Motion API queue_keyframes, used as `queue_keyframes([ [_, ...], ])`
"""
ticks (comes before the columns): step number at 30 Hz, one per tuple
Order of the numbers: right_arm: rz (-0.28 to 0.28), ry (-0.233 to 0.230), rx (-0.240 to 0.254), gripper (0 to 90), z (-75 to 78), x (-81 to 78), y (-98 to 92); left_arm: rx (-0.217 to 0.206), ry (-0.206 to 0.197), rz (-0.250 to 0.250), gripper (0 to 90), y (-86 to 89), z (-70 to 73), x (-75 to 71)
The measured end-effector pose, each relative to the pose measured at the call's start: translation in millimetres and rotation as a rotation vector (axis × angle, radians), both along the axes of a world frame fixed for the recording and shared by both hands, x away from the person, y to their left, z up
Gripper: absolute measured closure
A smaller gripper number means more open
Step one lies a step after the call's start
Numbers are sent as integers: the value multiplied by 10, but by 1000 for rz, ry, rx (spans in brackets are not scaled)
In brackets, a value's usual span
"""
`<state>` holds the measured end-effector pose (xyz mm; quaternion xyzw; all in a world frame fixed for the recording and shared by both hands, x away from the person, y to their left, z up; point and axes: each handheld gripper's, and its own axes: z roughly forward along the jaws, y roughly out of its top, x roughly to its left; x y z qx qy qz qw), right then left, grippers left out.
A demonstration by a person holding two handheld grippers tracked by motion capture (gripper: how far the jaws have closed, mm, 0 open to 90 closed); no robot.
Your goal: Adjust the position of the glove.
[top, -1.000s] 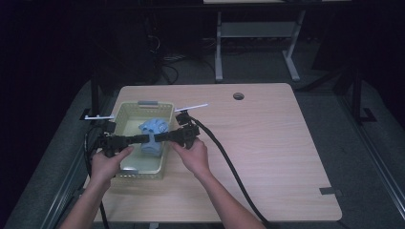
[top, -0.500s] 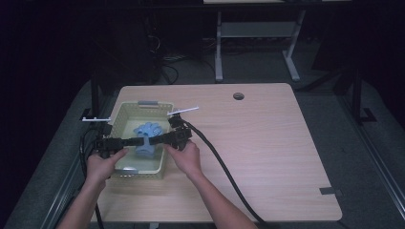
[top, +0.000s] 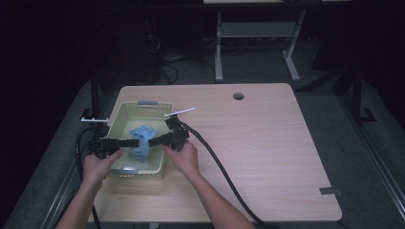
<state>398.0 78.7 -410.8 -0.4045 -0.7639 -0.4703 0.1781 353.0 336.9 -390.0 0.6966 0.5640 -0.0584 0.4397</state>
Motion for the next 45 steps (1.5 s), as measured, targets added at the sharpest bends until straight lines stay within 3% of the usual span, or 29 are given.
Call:
queue_keyframes([
  [10,-1,-27,-30,723,65,-38,-101,187,77,10,803,-56,-116,125],
  [11,-1,-30,-26,721,63,-38,-117,231,99,-6,800,-77,-119,149],
  [13,-3,-30,-26,713,58,-36,-152,279,118,-11,790,-111,-127,177],
  [14,-8,-23,-26,708,59,-36,-184,309,147,-16,775,-145,-143,209],
  [15,-5,-27,-29,704,60,-35,-198,309,147,-16,761,-145,-143,209],
  [18,-4,-38,-29,701,63,-36,-221,371,200,-31,719,-188,-180,265],
  [19,-4,-37,-25,696,77,-39,-242,374,206,-21,654,-205,-186,271],
  [25,-1,-42,-19,678,108,-44,-320,428,220,6,567,-194,-133,286],
  [29,-11,-46,-12,665,138,-55,-409,470,170,22,560,-129,-14,265],
  [31,-13,-46,-10,656,150,-56,-458,475,147,2,634,-149,16,247],
  [34,-15,-46,-8,640,160,-56,-520,495,161,-41,733,-234,-34,267],
  [43,-21,-83,-7,618,235,-58,-713,593,232,-92,725,-374,-231,417],
  [45,-26,-77,-8,609,245,-59,-754,587,241,-95,714,-371,-256,429],
])
